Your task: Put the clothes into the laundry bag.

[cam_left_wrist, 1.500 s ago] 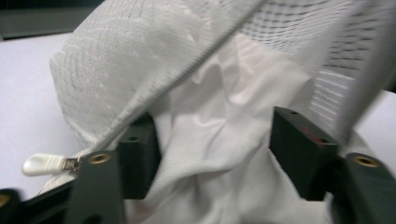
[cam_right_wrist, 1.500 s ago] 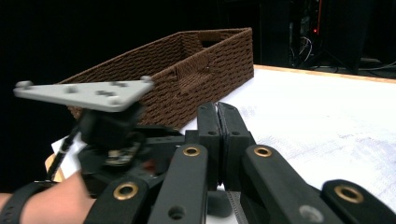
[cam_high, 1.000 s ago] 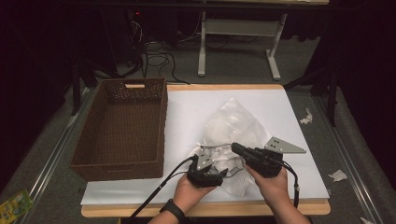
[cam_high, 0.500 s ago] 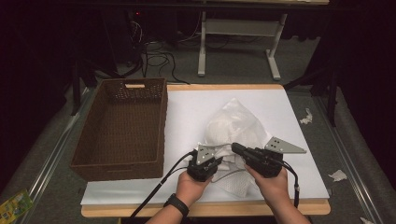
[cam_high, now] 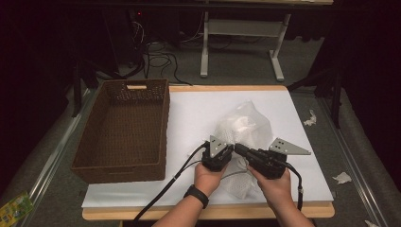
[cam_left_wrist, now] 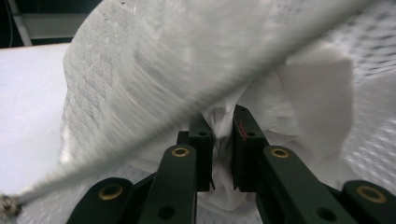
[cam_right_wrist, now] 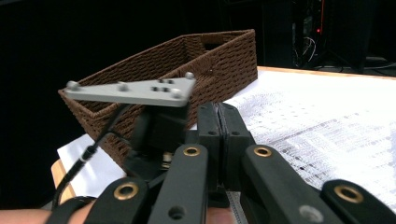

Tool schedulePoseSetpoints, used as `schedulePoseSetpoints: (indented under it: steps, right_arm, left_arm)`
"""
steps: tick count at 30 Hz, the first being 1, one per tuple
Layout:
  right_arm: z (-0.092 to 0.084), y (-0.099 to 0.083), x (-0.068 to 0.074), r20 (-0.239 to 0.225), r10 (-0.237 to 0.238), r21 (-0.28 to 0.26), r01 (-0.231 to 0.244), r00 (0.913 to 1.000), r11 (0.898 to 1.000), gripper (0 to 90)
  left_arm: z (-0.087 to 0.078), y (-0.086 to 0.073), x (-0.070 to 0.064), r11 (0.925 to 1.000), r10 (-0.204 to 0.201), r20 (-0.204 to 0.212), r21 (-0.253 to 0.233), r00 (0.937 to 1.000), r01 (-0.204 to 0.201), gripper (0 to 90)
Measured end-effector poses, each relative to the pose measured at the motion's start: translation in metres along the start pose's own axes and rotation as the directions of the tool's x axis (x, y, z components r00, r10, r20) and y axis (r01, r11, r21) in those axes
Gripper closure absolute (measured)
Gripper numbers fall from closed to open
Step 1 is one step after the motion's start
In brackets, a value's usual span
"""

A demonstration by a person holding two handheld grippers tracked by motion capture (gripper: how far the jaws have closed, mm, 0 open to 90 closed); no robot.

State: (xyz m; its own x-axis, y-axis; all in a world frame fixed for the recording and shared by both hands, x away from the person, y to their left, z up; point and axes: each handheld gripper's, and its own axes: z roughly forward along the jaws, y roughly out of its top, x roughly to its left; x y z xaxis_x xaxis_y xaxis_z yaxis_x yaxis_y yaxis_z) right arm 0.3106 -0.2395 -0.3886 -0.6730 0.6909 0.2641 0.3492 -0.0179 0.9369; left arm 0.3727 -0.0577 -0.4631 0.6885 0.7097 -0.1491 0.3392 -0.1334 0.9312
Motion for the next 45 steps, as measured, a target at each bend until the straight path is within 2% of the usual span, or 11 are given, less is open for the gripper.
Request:
schedulePoseSetpoints:
  steps: [5,6,9,11,12,16,23,31,35,36,45]
  right_arm:
    - [-0.002,0.000,-0.003,0.000,0.004,-0.004,-0.004,1.0000,1.000,90.0]
    - [-0.003,0.000,-0.004,0.006,0.007,-0.002,-0.007,1.0000,1.000,90.0]
    - [-0.004,-0.001,-0.005,0.005,0.009,-0.001,-0.009,0.9999,1.000,90.0]
    - [-0.004,-0.001,-0.006,0.006,0.012,0.002,-0.012,0.9999,1.000,90.0]
    - [-0.004,-0.001,-0.006,0.007,0.011,0.002,-0.011,0.9999,1.000,90.0]
    - [-0.003,-0.002,-0.006,0.011,0.007,0.003,-0.007,0.9999,1.000,90.0]
    - [-0.003,-0.002,-0.005,0.014,0.011,0.008,-0.012,0.9998,1.000,90.0]
    - [-0.004,-0.003,-0.005,0.016,0.014,0.005,-0.014,0.9998,1.000,90.0]
    - [-0.005,-0.004,-0.005,0.015,0.014,0.006,-0.014,0.9998,1.000,89.9]
    - [-0.004,-0.005,-0.004,0.015,0.013,0.014,-0.013,0.9998,1.000,89.9]
    - [0.006,-0.022,-0.003,0.026,0.016,0.084,-0.018,0.9995,0.996,89.5]
  left_arm:
    - [0.017,-0.006,0.006,0.9994,-0.003,-0.037,0.036,0.9993,0.004,80.2]
    - [0.019,-0.007,0.008,0.9986,-0.024,-0.034,0.045,0.9991,0.026,79.2]
    - [0.017,-0.006,0.008,0.9988,-0.020,-0.015,0.045,0.9997,0.021,76.0]
    - [0.013,-0.005,0.008,0.9987,-0.017,0.015,0.048,0.9997,0.016,67.0]
    - [0.011,-0.004,0.008,0.9986,-0.011,0.030,0.053,0.9995,0.009,56.0]
    - [-0.006,0.000,0.006,0.9982,0.001,0.060,0.060,0.9982,-0.005,44.8]
    - [-0.031,0.000,0.002,0.9985,0.028,0.084,0.046,0.9960,-0.032,35.5]
    - [-0.069,-0.004,0.007,0.9966,0.068,0.103,0.038,0.9923,-0.072,34.3]
    - [-0.090,-0.011,0.015,0.9940,0.088,0.089,0.056,0.9920,-0.094,35.4]
    - [-0.098,-0.015,0.019,0.9908,0.111,0.077,0.069,0.9908,-0.117,35.7]
    - [-0.106,-0.022,0.032,0.9944,0.090,0.047,0.050,0.9948,-0.093,39.3]
